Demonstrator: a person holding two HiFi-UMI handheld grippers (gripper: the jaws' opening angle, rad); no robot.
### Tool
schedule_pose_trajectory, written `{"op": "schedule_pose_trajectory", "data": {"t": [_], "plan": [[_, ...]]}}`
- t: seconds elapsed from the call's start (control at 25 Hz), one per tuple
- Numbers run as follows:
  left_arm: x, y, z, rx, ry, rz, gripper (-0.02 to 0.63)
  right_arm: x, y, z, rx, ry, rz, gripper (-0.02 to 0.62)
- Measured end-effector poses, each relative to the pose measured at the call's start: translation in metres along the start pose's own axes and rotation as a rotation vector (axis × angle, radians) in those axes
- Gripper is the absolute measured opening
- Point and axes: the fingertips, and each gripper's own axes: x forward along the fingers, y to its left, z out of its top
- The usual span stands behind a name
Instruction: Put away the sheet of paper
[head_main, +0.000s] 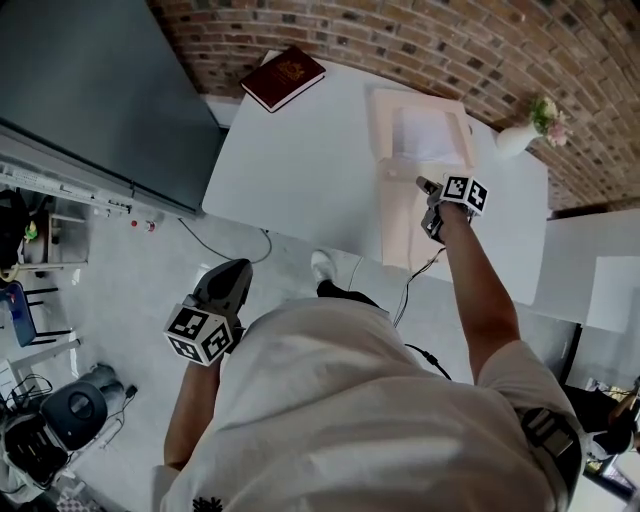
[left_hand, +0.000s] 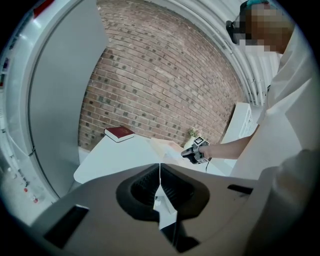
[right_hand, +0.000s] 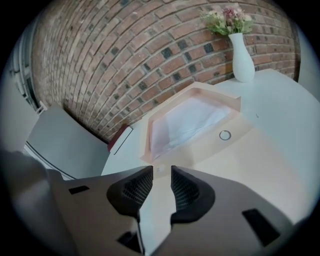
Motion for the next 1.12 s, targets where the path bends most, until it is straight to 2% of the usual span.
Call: {"op": "schedule_pose_trajectory", "data": {"t": [0.12, 0.24, 0.76, 0.88, 1.12], "plan": [[-0.014, -0.004, -0.008, 0.009, -0.004, -0.017, 0.025, -0.021, 0.011, -0.023, -0.037, -0.023, -0.001, 0.065], [-0.027, -0.009, -0.016, 0.015, -0.005, -0.035, 0.025, -0.042, 0.026, -0.052, -0.069, -0.031, 0.021, 0.031], [-0.082, -0.032, -0.062, 0.016, -0.008, -0.129, 0.025, -0.113, 0.126, -0.212, -0.395, 0.007, 0.164, 0.029], [-0.089, -0.034, -0.075, 0.012, 0.006, -0.132, 0.025, -0.124, 0.143, -0.248, -0.479, 0.031, 0.179, 0.028], [-0.096, -0.051, -0.087, 0.023, 0.022, -0.15, 0.025, -0.149, 0.183, -0.31, -0.66, 0.055, 0.273, 0.028]]}}
